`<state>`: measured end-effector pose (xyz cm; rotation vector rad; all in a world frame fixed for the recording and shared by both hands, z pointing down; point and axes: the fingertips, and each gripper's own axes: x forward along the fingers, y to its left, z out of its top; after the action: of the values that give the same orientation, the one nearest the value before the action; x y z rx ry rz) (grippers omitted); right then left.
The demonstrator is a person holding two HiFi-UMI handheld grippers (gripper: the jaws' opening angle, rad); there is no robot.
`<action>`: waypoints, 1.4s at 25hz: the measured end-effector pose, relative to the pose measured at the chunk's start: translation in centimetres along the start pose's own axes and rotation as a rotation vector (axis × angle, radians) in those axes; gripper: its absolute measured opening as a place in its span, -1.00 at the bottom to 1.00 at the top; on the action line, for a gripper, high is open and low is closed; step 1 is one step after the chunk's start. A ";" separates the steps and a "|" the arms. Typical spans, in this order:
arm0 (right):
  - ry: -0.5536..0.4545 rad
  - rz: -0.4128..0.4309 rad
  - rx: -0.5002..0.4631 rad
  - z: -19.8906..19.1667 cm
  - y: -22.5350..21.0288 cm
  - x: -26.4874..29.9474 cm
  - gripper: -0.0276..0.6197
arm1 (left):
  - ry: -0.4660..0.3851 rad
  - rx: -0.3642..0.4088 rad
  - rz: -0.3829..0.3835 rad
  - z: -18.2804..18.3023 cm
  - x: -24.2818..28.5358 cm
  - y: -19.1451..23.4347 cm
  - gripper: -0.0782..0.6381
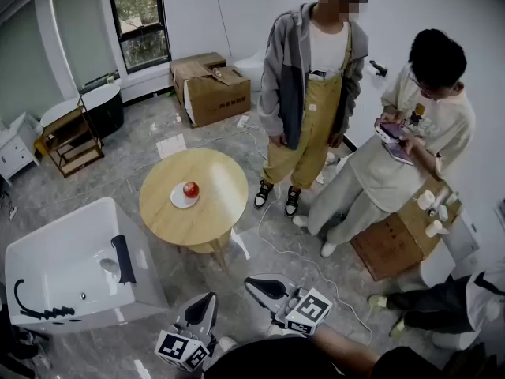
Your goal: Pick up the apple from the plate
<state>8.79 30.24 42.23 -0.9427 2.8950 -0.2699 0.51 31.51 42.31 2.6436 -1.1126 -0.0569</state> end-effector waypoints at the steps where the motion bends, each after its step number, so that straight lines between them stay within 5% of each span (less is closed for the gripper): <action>1: -0.001 -0.001 -0.002 0.0 -0.1 0.2 -0.90 | -0.002 0.000 -0.002 0.1 0.1 0.1 -0.73; 18: 0.012 -0.034 -0.008 -1.1 1.4 6.6 -0.90 | 0.014 -0.031 -0.009 -0.1 -3.9 6.4 -0.73; 35: 0.071 -0.082 0.011 -3.5 -0.4 13.8 -0.90 | 0.018 -0.080 0.066 -1.1 -7.9 15.2 -0.73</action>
<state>-2.58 22.21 45.35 -1.0728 2.9186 -0.3317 -15.50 27.22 46.81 2.5305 -1.1663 -0.0631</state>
